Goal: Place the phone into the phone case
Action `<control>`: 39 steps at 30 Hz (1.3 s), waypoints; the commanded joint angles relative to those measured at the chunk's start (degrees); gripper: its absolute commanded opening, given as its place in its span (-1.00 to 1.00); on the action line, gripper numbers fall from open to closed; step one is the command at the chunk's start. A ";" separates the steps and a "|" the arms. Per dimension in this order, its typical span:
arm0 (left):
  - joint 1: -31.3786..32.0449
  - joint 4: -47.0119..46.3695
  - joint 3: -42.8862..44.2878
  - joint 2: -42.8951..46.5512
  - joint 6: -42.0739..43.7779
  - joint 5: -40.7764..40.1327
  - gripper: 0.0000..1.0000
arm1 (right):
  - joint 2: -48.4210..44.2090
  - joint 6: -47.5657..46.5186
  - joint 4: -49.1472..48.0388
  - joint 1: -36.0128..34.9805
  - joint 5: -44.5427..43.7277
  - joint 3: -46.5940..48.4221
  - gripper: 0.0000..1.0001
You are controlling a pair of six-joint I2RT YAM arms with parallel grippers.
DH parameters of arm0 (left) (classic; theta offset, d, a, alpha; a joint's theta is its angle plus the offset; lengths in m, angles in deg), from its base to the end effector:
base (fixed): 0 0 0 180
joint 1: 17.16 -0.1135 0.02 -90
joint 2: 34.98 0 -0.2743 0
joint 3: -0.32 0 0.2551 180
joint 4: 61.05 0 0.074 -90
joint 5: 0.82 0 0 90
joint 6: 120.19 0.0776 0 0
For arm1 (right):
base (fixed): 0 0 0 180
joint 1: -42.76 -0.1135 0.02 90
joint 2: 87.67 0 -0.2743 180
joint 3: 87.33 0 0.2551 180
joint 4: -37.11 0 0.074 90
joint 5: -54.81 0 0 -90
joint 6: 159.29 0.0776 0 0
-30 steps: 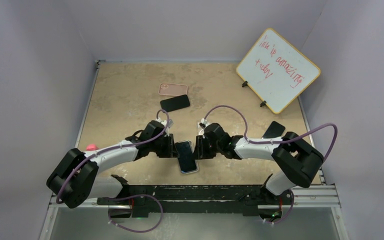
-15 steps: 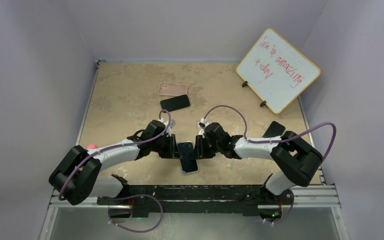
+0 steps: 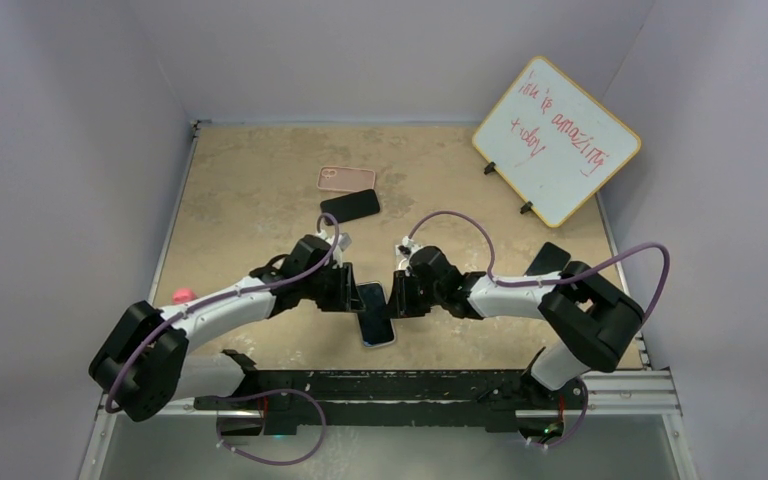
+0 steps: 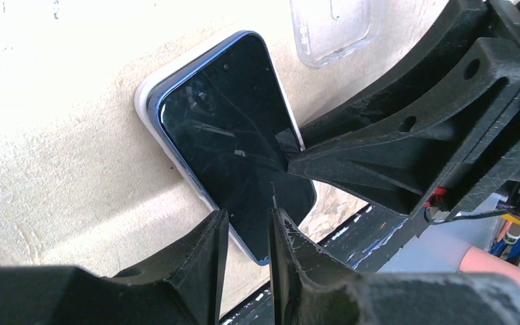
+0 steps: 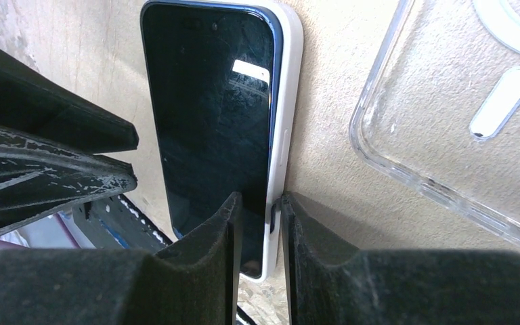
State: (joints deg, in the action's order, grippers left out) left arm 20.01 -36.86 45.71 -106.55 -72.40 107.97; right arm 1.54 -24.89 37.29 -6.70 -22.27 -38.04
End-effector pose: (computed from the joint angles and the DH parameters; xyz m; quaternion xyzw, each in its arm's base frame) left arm 0.1891 -0.1747 0.1476 0.0145 0.9297 -0.3318 0.1593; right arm 0.1989 0.2593 0.1277 -0.0872 0.8979 0.3759 0.2117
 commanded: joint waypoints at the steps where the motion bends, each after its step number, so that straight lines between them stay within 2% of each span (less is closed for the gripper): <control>1: 0.20 0.45 1.09 -0.85 0.51 -1.43 -0.39 | 1.72 0.69 -3.38 -0.37 -1.11 -2.12 -0.45; 4: 0.27 0.74 1.00 -1.76 0.87 -2.48 -0.39 | 2.52 1.34 -4.82 -0.35 -0.66 -2.83 -0.46; 7: 0.19 0.13 0.99 -3.80 0.67 -1.65 -0.52 | 2.55 1.97 -5.70 -0.35 -0.22 -3.05 -0.46; 13: 0.27 -0.97 1.07 -7.98 0.21 0.00 -0.63 | 2.12 2.40 -7.00 -0.32 0.62 -2.11 -0.44; 18: 0.28 -8.32 -1.35 -8.70 -3.60 6.75 -0.66 | 2.15 2.27 -8.43 -0.38 1.59 -2.51 -0.44; 19: 0.28 -7.44 -0.76 -8.45 -3.49 6.86 -0.66 | 2.05 2.37 -8.64 -0.36 1.50 -2.72 -0.45; 23: -0.08 3.35 2.91 -3.55 -1.23 -3.01 -0.57 | 1.23 3.06 -9.35 -0.34 1.65 -3.64 -0.45; 27: -1.55 6.88 3.15 2.06 -1.11 -5.92 -0.39 | -0.33 2.90 -9.77 -0.31 2.63 -3.94 -0.38; 33: -1.62 3.63 -0.34 3.24 -2.82 -6.87 -0.32 | -0.97 2.62 -7.80 -0.36 1.67 -2.64 -0.30; 36: -1.73 -1.02 -2.83 2.65 -4.08 -4.62 -0.32 | -1.20 2.83 -7.61 -0.22 0.86 -2.19 -0.21; 39: -1.74 -1.68 -2.84 0.82 -3.73 -3.33 -0.32 | -1.11 3.06 -7.63 -0.29 0.24 -1.64 -0.18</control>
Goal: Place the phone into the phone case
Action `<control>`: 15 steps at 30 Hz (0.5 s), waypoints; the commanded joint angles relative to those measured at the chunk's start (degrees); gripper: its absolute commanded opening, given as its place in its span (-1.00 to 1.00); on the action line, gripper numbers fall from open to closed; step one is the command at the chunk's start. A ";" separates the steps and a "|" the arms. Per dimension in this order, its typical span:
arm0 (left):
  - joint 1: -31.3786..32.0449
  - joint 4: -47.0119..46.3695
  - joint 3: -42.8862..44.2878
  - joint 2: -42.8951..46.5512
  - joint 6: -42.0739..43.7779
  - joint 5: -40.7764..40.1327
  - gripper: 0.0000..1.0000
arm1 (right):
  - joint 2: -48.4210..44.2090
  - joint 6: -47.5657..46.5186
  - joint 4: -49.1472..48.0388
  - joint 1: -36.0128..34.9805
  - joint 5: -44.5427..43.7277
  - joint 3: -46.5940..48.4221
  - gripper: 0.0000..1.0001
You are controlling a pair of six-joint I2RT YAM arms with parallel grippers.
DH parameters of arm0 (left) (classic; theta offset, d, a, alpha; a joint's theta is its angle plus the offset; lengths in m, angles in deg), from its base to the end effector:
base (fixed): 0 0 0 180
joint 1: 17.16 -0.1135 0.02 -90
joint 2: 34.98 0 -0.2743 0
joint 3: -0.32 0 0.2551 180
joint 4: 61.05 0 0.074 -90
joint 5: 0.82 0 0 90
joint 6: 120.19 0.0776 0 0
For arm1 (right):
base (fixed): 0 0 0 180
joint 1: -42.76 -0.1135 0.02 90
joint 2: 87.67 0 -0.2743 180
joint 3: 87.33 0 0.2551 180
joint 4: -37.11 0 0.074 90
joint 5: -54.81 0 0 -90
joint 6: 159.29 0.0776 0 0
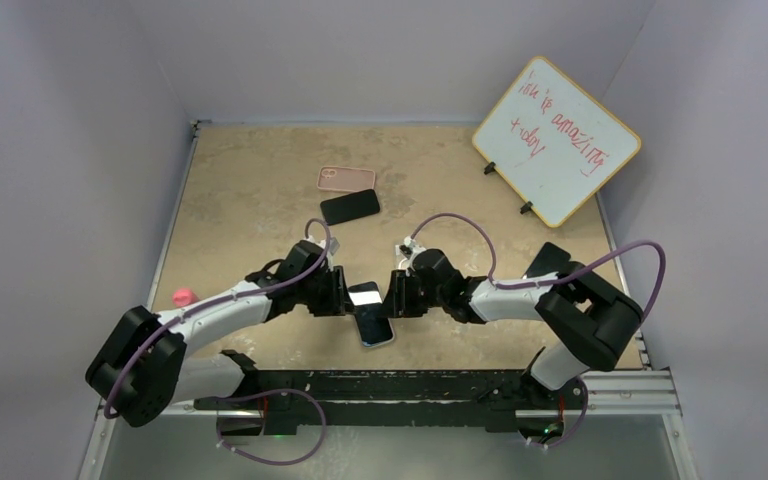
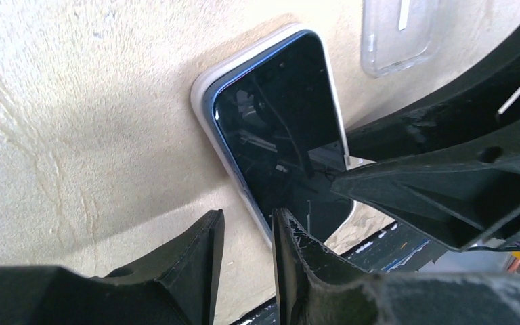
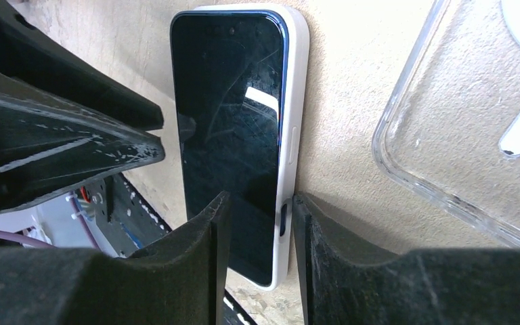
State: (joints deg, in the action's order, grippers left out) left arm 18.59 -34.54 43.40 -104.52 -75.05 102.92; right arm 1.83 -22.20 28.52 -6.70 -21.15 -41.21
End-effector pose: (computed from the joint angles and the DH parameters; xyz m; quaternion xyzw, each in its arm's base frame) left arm 0.1860 -0.1566 0.1376 -0.0369 0.9415 -0.2904 0.1671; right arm 0.1973 0.2597 0.1274 -0.0748 0.8782 0.4153 0.2253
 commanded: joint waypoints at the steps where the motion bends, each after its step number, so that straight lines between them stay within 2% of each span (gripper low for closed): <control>1: -0.33 -4.06 -0.60 -1.59 -0.87 1.74 -0.31 | -1.16 0.18 1.37 -0.28 -1.13 1.83 -0.18; 6: -0.81 -7.60 -2.82 -0.85 -0.99 2.75 -0.33 | 0.70 0.77 0.55 -0.27 -1.62 2.50 -0.05; 15: -1.19 -9.86 -4.90 -3.68 -0.27 4.49 -0.49 | 3.72 3.72 -4.61 -0.32 1.53 3.24 0.04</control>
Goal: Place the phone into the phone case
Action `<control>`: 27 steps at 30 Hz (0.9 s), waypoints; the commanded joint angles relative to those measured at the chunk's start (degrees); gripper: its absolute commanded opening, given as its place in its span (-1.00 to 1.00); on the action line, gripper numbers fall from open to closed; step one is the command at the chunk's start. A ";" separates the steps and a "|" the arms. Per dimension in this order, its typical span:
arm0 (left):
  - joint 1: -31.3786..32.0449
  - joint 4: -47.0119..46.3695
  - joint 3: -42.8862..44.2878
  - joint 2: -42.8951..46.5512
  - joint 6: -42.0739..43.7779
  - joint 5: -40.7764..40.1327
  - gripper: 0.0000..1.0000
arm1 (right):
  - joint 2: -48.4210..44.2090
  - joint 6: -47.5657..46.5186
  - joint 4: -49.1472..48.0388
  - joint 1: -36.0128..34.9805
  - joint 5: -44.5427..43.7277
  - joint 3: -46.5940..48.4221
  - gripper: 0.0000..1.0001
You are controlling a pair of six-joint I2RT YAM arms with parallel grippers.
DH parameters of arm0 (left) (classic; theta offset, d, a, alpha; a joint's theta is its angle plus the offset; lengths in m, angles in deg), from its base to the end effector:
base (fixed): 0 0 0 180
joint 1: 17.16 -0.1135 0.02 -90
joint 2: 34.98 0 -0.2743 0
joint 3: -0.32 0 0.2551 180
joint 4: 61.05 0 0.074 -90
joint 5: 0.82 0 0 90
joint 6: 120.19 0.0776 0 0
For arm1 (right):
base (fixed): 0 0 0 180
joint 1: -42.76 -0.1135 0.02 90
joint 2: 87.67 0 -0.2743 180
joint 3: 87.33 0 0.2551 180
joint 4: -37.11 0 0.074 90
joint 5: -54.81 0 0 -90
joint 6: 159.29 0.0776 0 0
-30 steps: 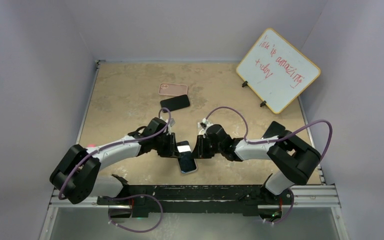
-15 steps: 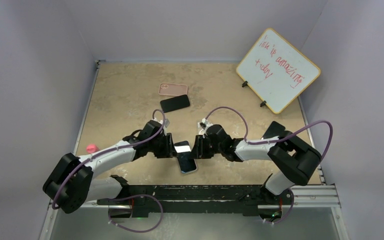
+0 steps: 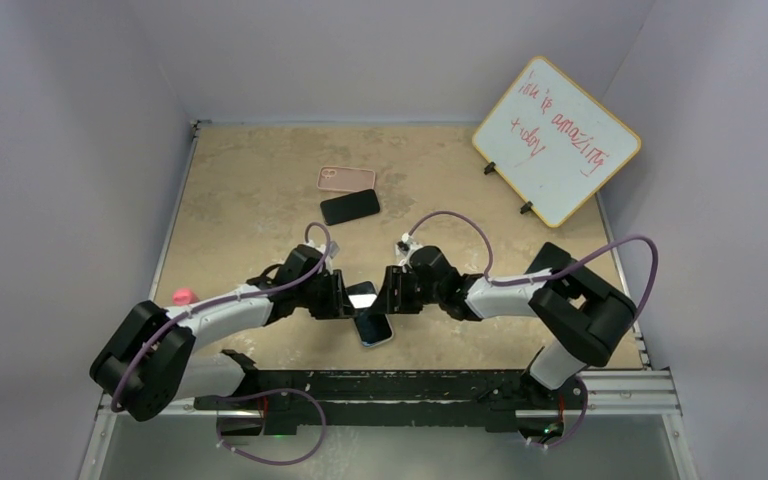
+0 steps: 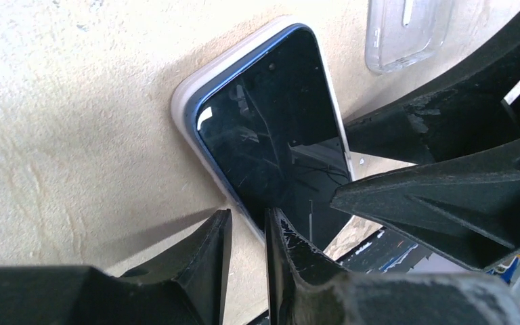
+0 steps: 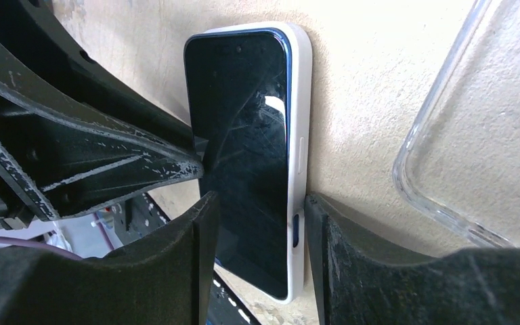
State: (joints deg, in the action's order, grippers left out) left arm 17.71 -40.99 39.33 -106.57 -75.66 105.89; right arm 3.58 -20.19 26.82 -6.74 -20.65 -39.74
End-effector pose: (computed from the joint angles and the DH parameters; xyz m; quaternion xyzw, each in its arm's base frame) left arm 0.1828 -0.1546 0.1185 -0.0402 0.9376 -0.3096 0.1533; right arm 0.2028 0.2674 0.1296 -0.0631 0.8731 0.4294 0.2224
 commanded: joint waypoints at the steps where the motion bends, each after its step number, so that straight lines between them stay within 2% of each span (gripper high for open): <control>1: -0.33 -4.27 -1.09 -2.03 0.19 2.02 -0.52 | 2.50 2.19 -3.44 -0.32 2.42 1.73 0.04; 5: -0.38 -4.06 -1.23 -2.51 0.05 2.15 -0.60 | 4.01 4.06 -6.40 -0.25 6.52 1.91 0.03; 11: -0.33 -1.16 -1.75 -1.18 1.46 0.15 -0.62 | 1.40 7.02 -10.20 0.07 10.68 1.14 0.03; 15: -0.33 -4.60 -3.99 -0.43 -0.21 2.93 -0.62 | 0.61 11.13 -19.50 0.44 15.02 -0.53 0.03; 18: -0.33 -7.86 -5.07 1.04 -1.75 4.95 -0.62 | 0.35 11.45 -22.65 0.42 15.44 -1.53 0.03; 27: -0.33 -12.06 -6.64 2.86 -3.81 9.16 -0.61 | 3.17 10.28 -24.20 0.58 14.95 -2.94 -0.23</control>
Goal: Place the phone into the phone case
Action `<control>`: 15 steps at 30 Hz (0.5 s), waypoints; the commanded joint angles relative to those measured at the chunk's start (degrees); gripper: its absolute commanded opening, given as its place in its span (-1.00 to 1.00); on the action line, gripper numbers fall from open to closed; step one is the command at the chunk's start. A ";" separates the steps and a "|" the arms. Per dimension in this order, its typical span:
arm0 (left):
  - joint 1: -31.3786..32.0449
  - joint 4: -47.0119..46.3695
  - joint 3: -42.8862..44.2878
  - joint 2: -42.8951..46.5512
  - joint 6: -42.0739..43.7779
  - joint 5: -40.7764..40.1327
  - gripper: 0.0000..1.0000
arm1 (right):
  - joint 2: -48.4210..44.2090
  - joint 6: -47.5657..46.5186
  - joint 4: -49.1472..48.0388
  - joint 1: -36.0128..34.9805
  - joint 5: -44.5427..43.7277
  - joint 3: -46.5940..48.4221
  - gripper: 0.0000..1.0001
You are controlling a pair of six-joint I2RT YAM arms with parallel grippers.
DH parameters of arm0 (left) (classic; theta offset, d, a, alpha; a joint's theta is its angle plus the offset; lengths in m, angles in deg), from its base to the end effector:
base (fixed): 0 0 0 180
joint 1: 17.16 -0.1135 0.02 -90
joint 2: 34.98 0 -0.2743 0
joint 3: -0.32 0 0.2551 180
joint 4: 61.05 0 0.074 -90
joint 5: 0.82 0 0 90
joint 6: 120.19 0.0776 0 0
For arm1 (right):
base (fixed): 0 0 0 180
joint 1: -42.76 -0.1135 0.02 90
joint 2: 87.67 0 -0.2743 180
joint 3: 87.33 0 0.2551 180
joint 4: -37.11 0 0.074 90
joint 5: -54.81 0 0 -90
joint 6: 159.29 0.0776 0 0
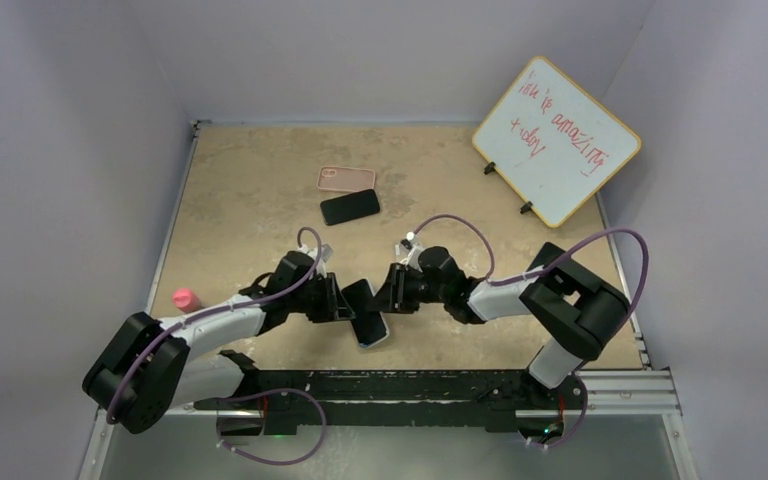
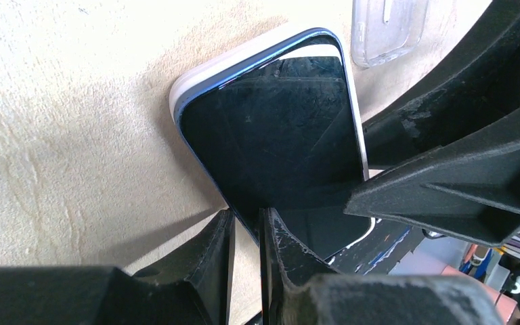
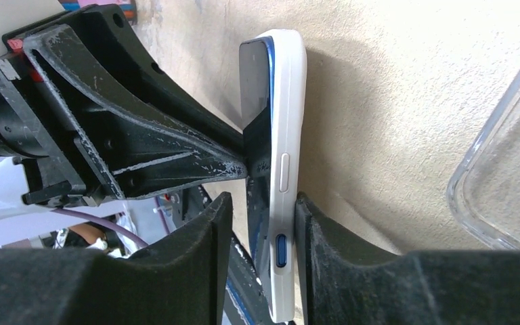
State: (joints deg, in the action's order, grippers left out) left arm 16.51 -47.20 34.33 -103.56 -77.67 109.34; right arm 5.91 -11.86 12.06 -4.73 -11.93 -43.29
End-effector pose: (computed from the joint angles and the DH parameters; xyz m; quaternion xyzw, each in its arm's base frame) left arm 0.1744 -0.1483 0.1143 -0.0490 0.9212 -0.3516 0.1590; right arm 0.2037 0.2676 0.1329 -0.0373 0.8301 0.5235 0.1885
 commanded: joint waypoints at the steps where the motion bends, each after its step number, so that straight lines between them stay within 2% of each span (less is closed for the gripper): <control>1: 0.87 -6.28 -1.74 -0.15 -1.96 6.07 -0.61 | 1.16 1.99 -9.56 -1.47 6.23 0.66 -0.27; 7: 0.83 -6.95 -1.96 -0.28 -2.34 7.02 -0.59 | 2.37 0.29 -7.46 -1.38 6.33 1.75 -0.45; 12: 0.80 -5.92 -1.26 0.38 -1.16 7.95 -0.57 | 1.17 -0.97 -6.85 -0.90 6.30 1.88 -0.82; 14: 0.69 -3.21 0.27 2.36 0.11 7.50 -0.40 | -0.41 -1.85 -6.23 -0.02 6.31 1.65 -0.94; 15: 0.57 -1.17 1.40 3.79 0.88 6.84 -0.18 | -1.53 -2.33 -5.46 0.59 6.27 1.61 -1.00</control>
State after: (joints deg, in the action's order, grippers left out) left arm 16.23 -49.56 32.84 -103.14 -78.39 111.49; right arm 8.56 -12.39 9.88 -4.64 -9.63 -43.33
